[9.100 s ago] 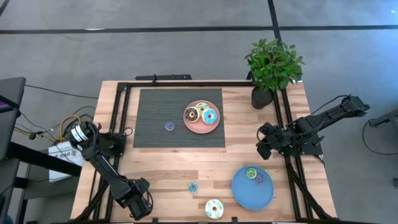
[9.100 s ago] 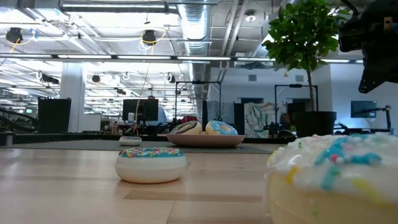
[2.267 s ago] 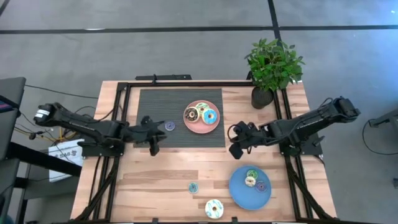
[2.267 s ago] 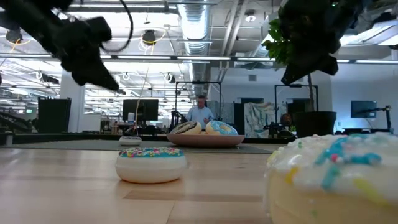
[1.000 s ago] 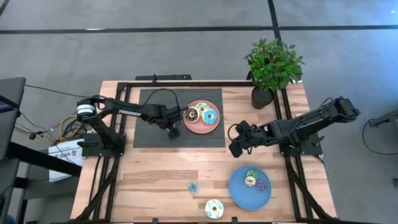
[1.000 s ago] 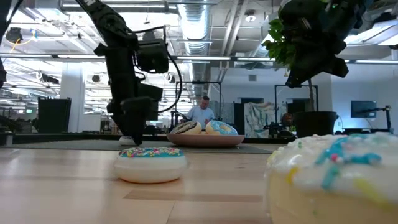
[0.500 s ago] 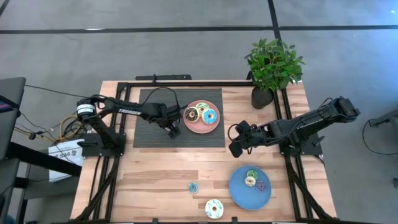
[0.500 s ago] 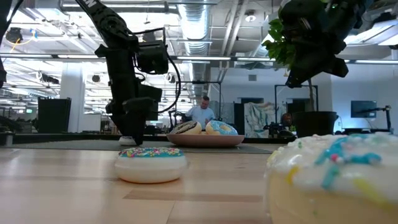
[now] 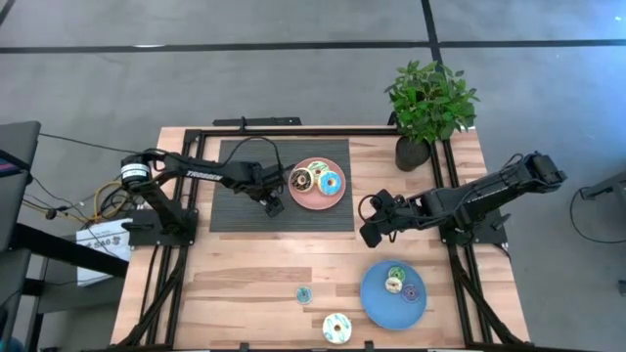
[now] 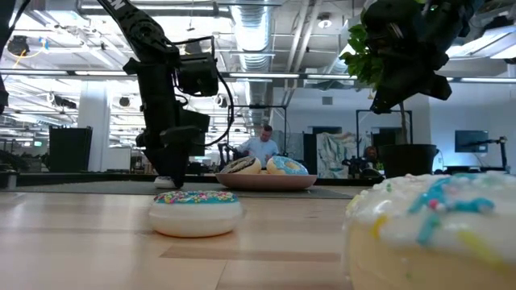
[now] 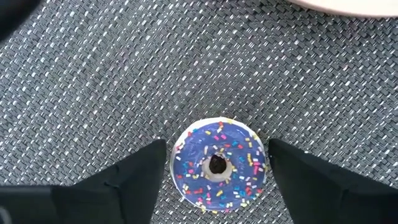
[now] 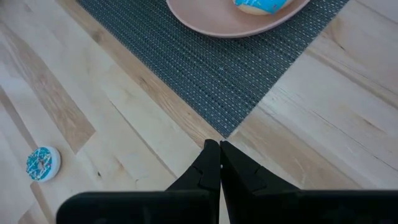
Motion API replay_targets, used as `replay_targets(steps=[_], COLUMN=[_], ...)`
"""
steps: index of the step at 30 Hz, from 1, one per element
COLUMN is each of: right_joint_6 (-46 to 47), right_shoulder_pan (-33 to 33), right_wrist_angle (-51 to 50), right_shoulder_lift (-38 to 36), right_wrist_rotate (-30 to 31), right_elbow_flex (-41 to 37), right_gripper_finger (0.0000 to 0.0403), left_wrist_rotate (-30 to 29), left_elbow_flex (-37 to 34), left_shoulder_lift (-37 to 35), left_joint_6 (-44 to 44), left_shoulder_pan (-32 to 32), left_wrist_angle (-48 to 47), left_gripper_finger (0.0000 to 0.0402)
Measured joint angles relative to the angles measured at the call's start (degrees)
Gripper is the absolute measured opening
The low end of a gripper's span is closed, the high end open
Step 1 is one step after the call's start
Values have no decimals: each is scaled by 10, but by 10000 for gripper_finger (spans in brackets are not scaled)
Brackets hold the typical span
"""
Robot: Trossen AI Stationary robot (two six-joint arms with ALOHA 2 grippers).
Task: Pick & Place donuts
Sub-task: Put the small purple donut on the blue plate
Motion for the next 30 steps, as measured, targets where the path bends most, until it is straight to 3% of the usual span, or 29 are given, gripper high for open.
replay_targets(steps=[15, 23, 30], right_joint_6=[-3, -5, -11], right_shoulder_pan=[0, 0, 0], right_wrist_angle=[0, 0, -2], right_shoulder_lift=[0, 0, 0], right_wrist_rotate=[0, 0, 0], right_elbow_flex=[0, 0, 0], right_gripper_finger=[0, 0, 0], left_wrist_rotate=[-3, -3, -1], left_elbow_flex=[0, 0, 0], left_shoulder_lift=[0, -3, -55], left_joint_6=[-6, -35, -82], left_shoulder_pan=[0, 0, -21], left_wrist_angle=[0, 0, -21], left_gripper_finger=[214, 209, 209])
